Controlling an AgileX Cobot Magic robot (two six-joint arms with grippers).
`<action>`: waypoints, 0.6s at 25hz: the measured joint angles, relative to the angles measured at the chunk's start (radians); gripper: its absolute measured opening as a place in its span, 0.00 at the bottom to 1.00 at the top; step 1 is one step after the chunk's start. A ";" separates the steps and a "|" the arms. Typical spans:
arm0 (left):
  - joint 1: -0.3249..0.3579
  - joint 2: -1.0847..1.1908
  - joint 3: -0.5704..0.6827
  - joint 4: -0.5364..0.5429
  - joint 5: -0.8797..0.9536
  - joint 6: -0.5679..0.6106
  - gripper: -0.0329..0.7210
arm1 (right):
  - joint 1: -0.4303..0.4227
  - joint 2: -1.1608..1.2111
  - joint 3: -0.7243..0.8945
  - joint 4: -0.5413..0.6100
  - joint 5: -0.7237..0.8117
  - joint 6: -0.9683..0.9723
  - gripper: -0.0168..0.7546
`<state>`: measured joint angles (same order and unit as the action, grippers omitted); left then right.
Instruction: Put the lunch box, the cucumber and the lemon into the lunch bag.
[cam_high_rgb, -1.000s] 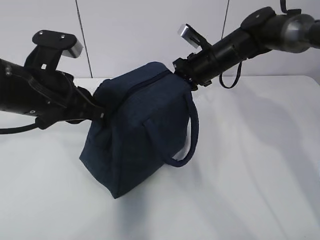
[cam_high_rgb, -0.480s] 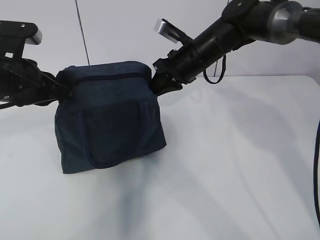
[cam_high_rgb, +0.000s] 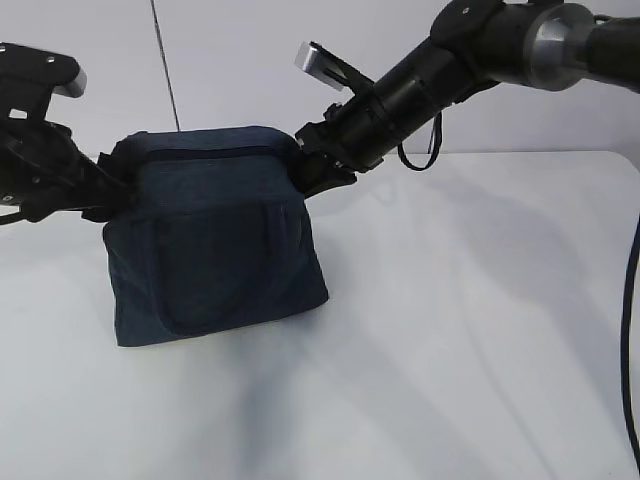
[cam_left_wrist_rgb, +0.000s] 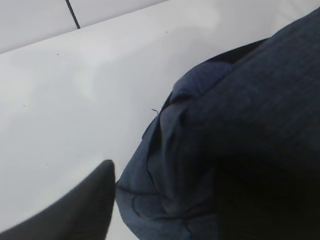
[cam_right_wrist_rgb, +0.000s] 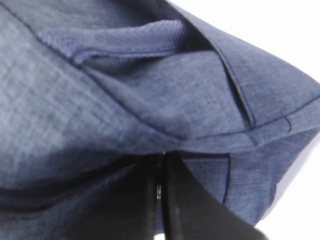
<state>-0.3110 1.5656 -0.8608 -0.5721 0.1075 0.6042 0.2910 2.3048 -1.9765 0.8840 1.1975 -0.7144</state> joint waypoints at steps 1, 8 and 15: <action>0.002 0.000 0.000 0.007 0.000 0.000 0.70 | 0.000 0.000 0.000 -0.005 0.000 0.000 0.00; 0.009 -0.098 0.000 0.119 0.058 0.000 0.79 | 0.000 -0.005 0.000 -0.068 0.002 0.024 0.00; 0.009 -0.270 0.000 0.312 0.141 0.002 0.79 | 0.002 -0.006 0.000 -0.020 0.005 0.033 0.00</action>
<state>-0.3023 1.2952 -0.8608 -0.2605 0.2486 0.6064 0.2934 2.2989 -1.9765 0.8641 1.2022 -0.6813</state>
